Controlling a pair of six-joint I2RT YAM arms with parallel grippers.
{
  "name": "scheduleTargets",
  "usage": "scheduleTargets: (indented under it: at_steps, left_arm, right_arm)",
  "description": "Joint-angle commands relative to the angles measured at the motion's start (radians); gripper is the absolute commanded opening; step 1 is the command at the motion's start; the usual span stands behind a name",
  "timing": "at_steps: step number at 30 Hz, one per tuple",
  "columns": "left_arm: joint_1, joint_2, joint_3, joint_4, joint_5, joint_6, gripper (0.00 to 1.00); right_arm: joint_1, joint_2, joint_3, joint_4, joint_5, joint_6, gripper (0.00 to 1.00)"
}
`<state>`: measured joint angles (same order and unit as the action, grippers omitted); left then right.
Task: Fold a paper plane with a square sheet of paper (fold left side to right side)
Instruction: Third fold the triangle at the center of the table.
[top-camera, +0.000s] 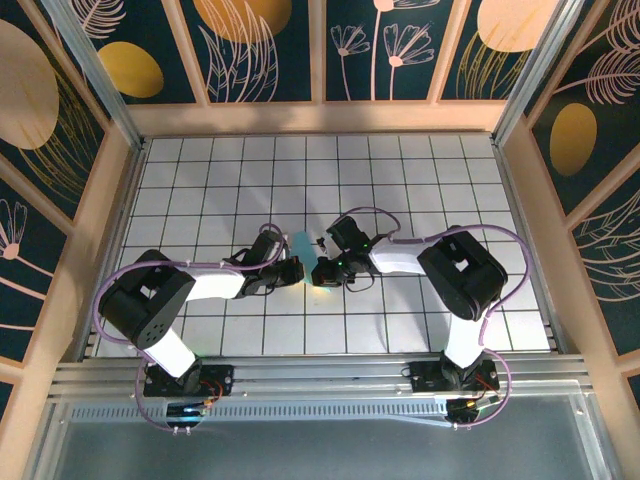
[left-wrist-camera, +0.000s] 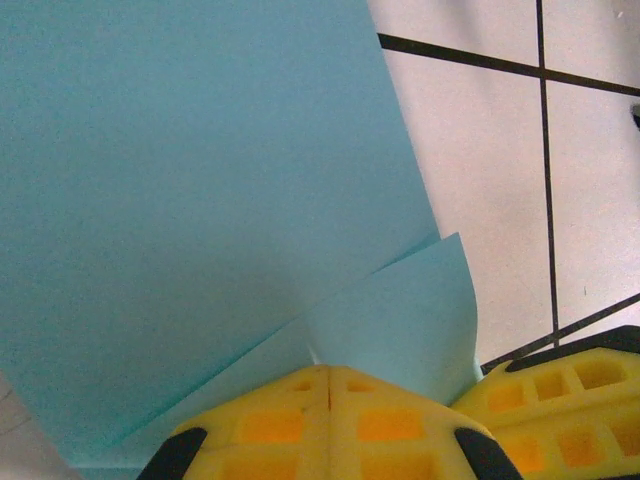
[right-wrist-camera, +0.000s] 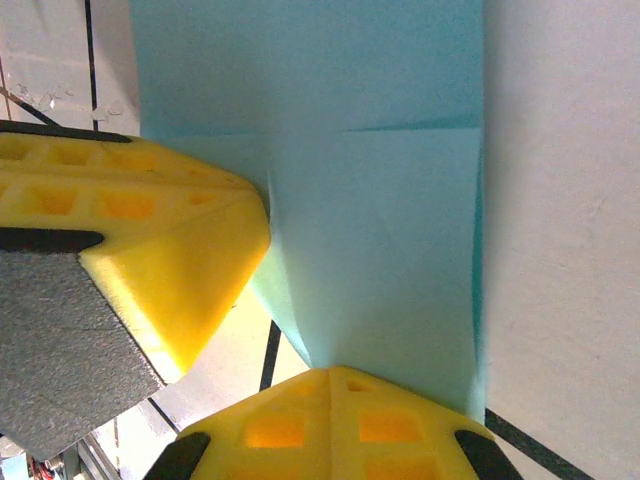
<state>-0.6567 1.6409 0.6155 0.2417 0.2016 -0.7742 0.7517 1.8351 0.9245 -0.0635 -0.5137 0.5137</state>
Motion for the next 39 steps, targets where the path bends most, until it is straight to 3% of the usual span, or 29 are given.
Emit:
scheduleTargets:
  at_steps: [1, 23, 30, 39]
  left_arm:
    - [0.005, 0.028, 0.001, -0.097, -0.069, 0.030, 0.02]
    - [0.004, 0.027, 0.003, -0.110, -0.087, 0.047, 0.01]
    - [-0.009, 0.037, 0.018, -0.078, -0.019, 0.086, 0.01]
    - [-0.076, 0.126, 0.130, -0.114, 0.058, 0.194, 0.01]
  right_arm:
    - [-0.015, -0.016, -0.038, -0.087, 0.057, -0.029, 0.00]
    - [-0.070, -0.143, -0.090, -0.142, 0.085, -0.042, 0.00]
    - [-0.183, -0.301, -0.133, -0.137, 0.061, -0.082, 0.00]
    - [-0.340, -0.507, -0.315, -0.016, 0.029, -0.100, 0.21]
